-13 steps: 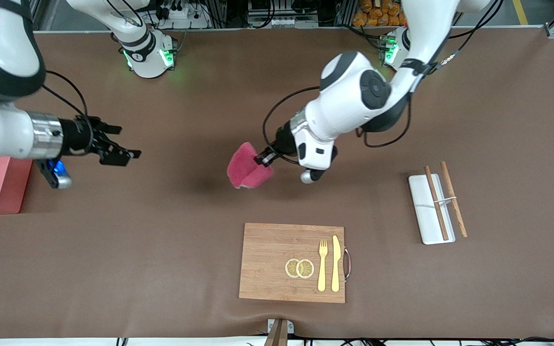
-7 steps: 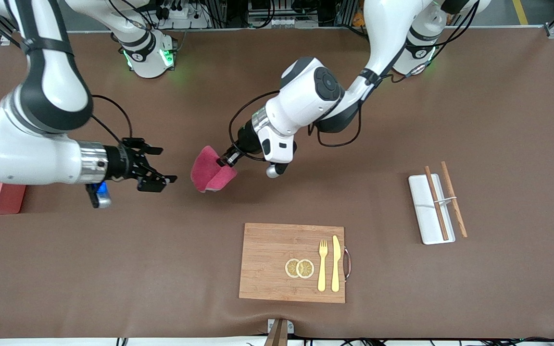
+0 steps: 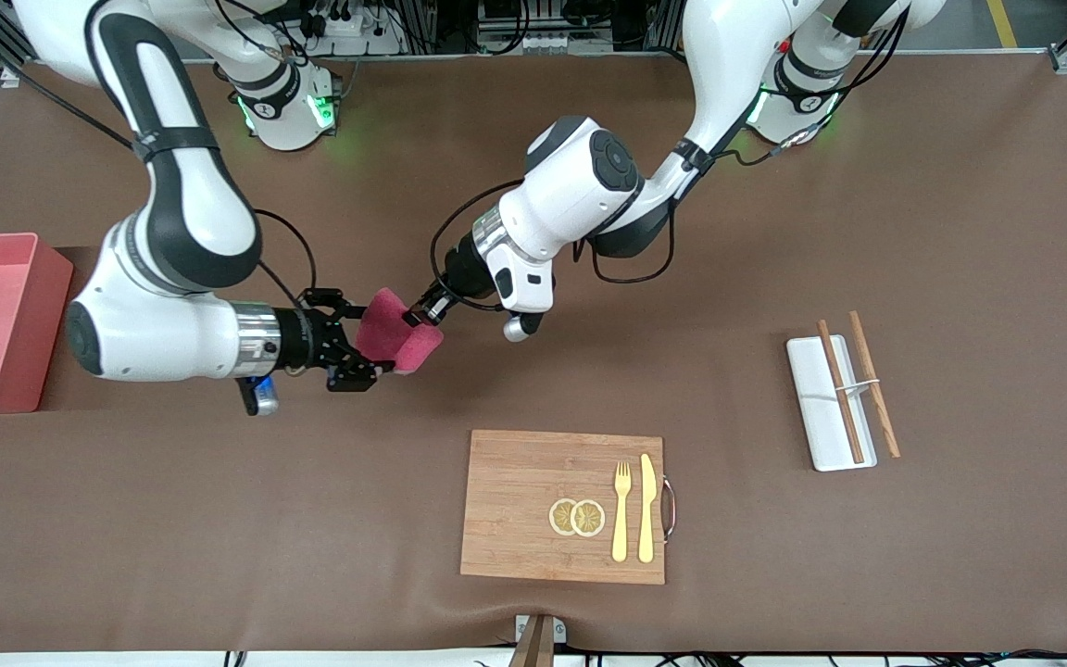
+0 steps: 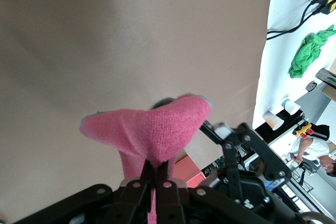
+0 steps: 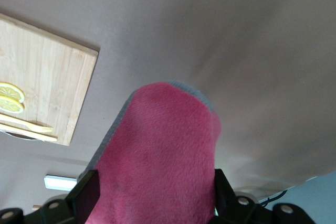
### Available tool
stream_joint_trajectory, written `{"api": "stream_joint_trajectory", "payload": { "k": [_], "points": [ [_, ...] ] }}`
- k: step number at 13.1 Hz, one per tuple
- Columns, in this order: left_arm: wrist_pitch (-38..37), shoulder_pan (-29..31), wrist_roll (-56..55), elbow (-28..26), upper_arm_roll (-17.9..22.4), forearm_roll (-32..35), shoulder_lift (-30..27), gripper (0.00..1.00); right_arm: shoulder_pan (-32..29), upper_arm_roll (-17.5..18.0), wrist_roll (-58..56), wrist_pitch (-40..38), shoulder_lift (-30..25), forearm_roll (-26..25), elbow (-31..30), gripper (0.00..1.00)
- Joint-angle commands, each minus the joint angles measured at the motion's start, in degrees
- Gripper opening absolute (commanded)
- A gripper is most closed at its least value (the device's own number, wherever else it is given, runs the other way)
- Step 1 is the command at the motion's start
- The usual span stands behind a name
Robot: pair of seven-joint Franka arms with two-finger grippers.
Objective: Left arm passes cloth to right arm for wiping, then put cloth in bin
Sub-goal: 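Grasp the cloth with the right gripper beside the left gripper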
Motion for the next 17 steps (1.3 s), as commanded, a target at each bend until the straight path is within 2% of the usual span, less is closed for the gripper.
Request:
{"api": "stream_joint_trajectory", "payload": {
  "k": [1,2,3,7,10,11,12,13,14,17],
  "points": [
    [0.7,-1.0,-1.2,1.7,0.8,-0.7,0.8,0.00,0.6,-0.4,1.1,0.0,0.8,2.2,0.7,0.35],
    [0.7,-1.0,-1.2,1.7,0.8,-0.7,0.8,0.00,0.6,-0.4,1.1,-0.2,0.8,2.2,0.7,0.13],
    [0.7,-1.0,-1.1,1.7,0.8,-0.7,0.9,0.00,0.6,-0.4,0.7,-0.5,0.8,2.2,0.7,0.00],
    [0.7,-0.7,-1.0,1.7,0.8,-0.7,0.8,0.00,0.5,-0.4,-0.5,-0.8,0.8,2.0,0.8,0.00],
    [0.6,-0.3,-1.1,1.7,0.8,-0.6,0.5,0.00,-0.4,-0.6,-6.3,-1.9,0.6,1.6,0.9,0.00],
    [0.3,-0.1,-1.1,1.6,0.8,-0.5,0.1,0.14,-0.5,-0.6,-9.1,-1.9,0.5,1.0,0.9,0.00],
    [0.0,0.0,-1.1,1.6,0.8,-0.3,-0.7,0.42,-0.5,-0.7,-11.8,-1.9,0.4,-0.9,0.8,0.00],
    [-0.2,0.3,-1.1,1.5,0.9,-0.2,-1.6,0.80,-0.3,-0.6,-13.7,-1.8,0.3,-4.0,0.8,0.00],
    [-1.7,1.4,-1.1,1.3,1.3,-0.2,-3.0,1.00,0.1,-0.6,-14.2,-1.4,0.4,-6.8,0.8,0.00],
    [-11.2,4.7,-1.0,1.0,1.7,3.1,-7.9,1.00,2.6,-0.6,-15.4,1.8,0.7,-11.6,0.4,0.00]
  ]
}}
